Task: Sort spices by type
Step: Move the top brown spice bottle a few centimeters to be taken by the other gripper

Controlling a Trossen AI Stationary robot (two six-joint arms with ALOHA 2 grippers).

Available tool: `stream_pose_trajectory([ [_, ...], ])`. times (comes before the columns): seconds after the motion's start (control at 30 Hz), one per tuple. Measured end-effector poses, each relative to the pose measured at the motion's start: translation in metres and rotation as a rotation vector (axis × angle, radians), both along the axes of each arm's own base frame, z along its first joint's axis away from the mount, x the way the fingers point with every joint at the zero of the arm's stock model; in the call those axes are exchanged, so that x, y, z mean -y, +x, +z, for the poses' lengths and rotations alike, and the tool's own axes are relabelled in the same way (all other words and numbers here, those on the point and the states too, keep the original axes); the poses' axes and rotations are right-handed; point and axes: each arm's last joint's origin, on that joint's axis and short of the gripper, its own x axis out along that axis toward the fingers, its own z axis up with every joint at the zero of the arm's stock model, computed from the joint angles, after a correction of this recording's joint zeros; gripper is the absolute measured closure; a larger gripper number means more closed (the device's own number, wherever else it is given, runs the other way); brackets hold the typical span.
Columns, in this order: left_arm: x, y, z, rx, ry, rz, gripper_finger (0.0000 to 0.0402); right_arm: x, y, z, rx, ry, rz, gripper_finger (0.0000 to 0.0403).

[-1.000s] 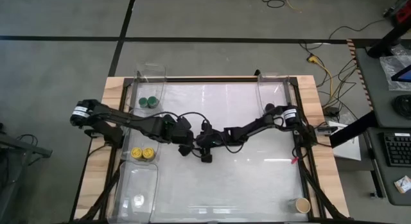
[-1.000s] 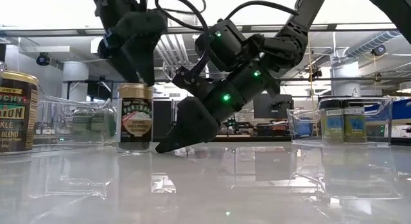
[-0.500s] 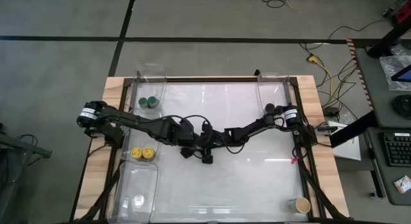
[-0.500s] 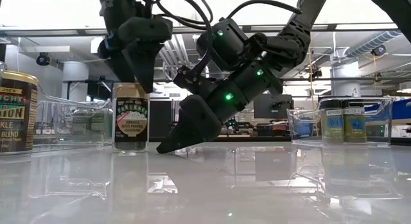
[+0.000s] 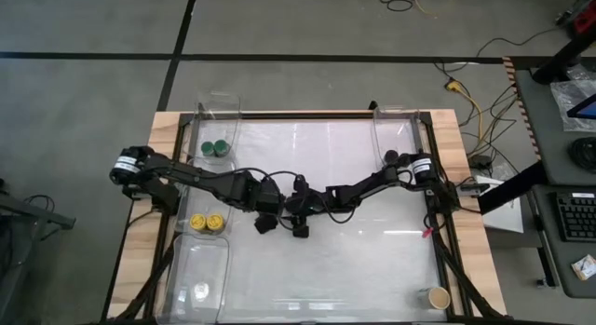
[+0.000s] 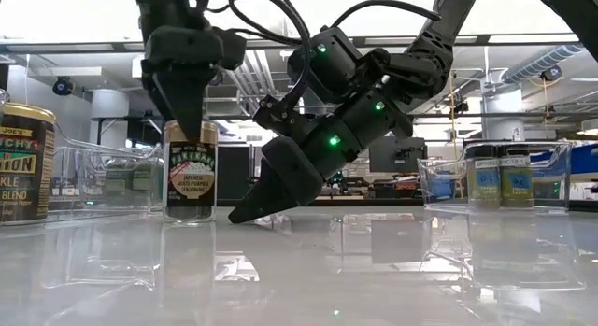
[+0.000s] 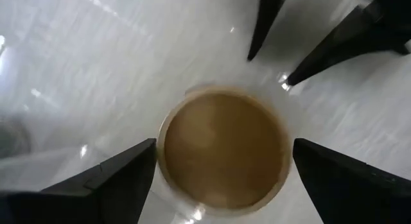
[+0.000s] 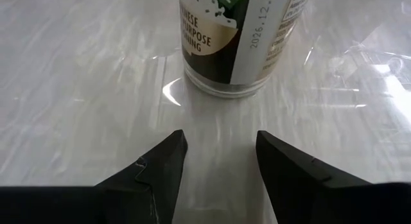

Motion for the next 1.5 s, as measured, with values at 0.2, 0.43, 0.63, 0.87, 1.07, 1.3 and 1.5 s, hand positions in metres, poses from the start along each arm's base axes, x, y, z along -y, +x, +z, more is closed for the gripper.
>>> stream_pose_trajectory([
  [0.2,0.002,0.006,0.001,0.047,-0.022,-0.080,0.0055,0.000,0.000,0.000,0.000,0.008,-0.006,0.0215],
  [0.43,-0.002,0.006,0.000,0.012,-0.063,-0.161,0.0063,0.000,0.000,0.000,0.000,0.026,-0.021,0.0213],
  [0.63,-0.008,0.007,-0.001,-0.016,-0.109,-0.295,0.0068,-0.001,0.000,0.000,0.001,0.035,-0.029,0.0218],
  [0.87,-0.015,0.009,0.000,-0.004,-0.115,-0.323,0.0068,-0.001,0.000,0.000,0.003,0.055,-0.045,0.0209],
  [1.07,-0.016,0.012,0.000,0.025,-0.108,-0.329,0.0068,-0.002,0.000,0.000,0.006,0.072,-0.057,0.0207],
  [1.3,-0.018,0.012,0.000,0.025,-0.115,-0.280,0.0100,-0.002,0.000,0.000,0.006,0.076,-0.060,0.0211],
  [1.5,-0.018,0.012,0.000,0.022,-0.117,-0.279,0.0142,-0.002,0.000,0.000,0.006,0.078,-0.058,0.0207],
])
